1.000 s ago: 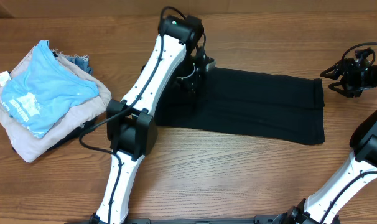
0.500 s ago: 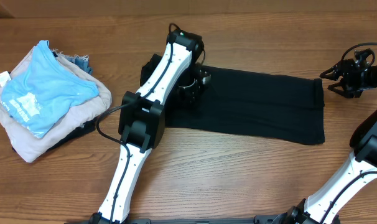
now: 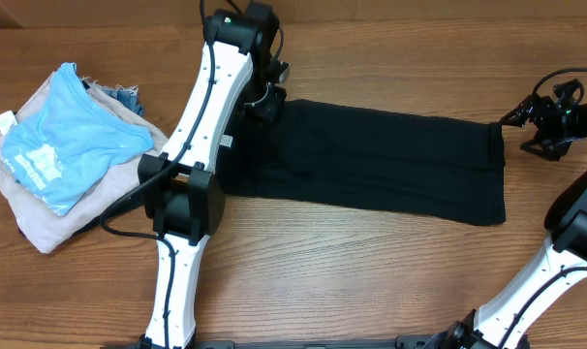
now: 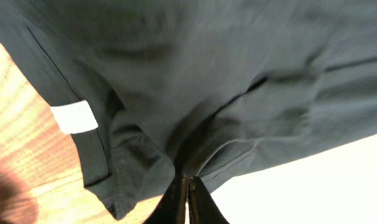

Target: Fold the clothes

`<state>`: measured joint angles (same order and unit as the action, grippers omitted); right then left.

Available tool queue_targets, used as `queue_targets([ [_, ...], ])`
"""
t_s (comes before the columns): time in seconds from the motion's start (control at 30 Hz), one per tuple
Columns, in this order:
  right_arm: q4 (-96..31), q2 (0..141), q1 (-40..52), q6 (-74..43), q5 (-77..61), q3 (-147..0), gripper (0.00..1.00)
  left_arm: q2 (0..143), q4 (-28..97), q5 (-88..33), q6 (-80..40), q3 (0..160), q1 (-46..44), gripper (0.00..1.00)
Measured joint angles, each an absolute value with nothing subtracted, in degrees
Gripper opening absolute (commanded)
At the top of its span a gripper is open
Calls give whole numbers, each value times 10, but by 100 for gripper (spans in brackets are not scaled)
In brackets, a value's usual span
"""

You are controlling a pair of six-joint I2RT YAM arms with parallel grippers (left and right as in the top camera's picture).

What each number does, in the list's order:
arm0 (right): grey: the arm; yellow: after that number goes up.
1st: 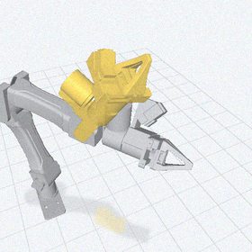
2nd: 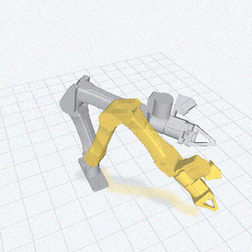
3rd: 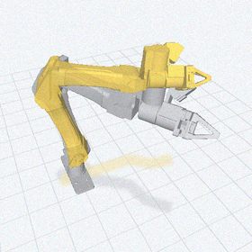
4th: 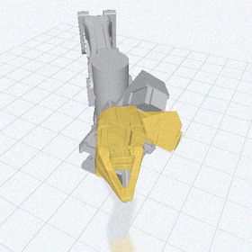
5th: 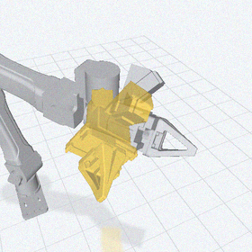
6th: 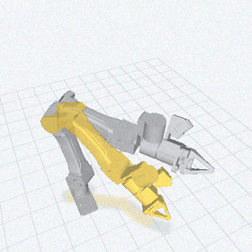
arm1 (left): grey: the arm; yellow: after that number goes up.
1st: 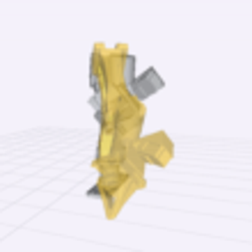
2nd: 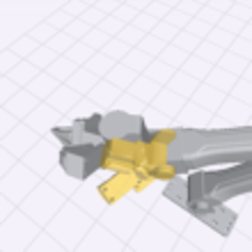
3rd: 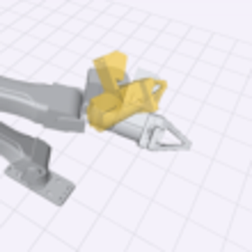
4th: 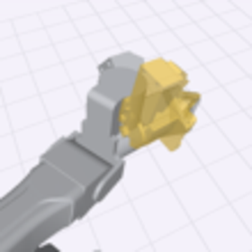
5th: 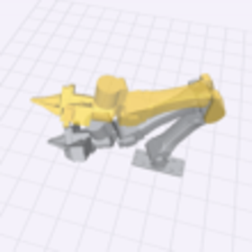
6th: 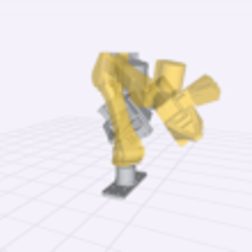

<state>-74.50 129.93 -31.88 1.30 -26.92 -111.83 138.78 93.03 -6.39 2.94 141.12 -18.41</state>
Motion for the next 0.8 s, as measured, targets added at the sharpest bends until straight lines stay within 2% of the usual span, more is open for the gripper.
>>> queue_targets([
  [0.13,-745,1299,-319,13,-260,-1117,79,1424,927,-72,34,1347,-191,4],
  [0.27,-745,1299,-319,13,-255,-1117,79,1444,927,-137,59,1273,-199,4],
  [0.33,-745,1299,-319,13,-255,-1117,79,1443,968,-160,73,1270,-212,4],
  [0.53,-745,1299,-319,13,-254,-1117,84,1407,947,-147,73,1272,-250,4],
  [0.67,-732,1299,-319,16,-226,-1117,88,1351,894,-92,27,1285,-217,6],
  [0.8,-713,1299,-319,30,-189,-1098,89,1335,880,-96,-12,1288,-149,9],
])
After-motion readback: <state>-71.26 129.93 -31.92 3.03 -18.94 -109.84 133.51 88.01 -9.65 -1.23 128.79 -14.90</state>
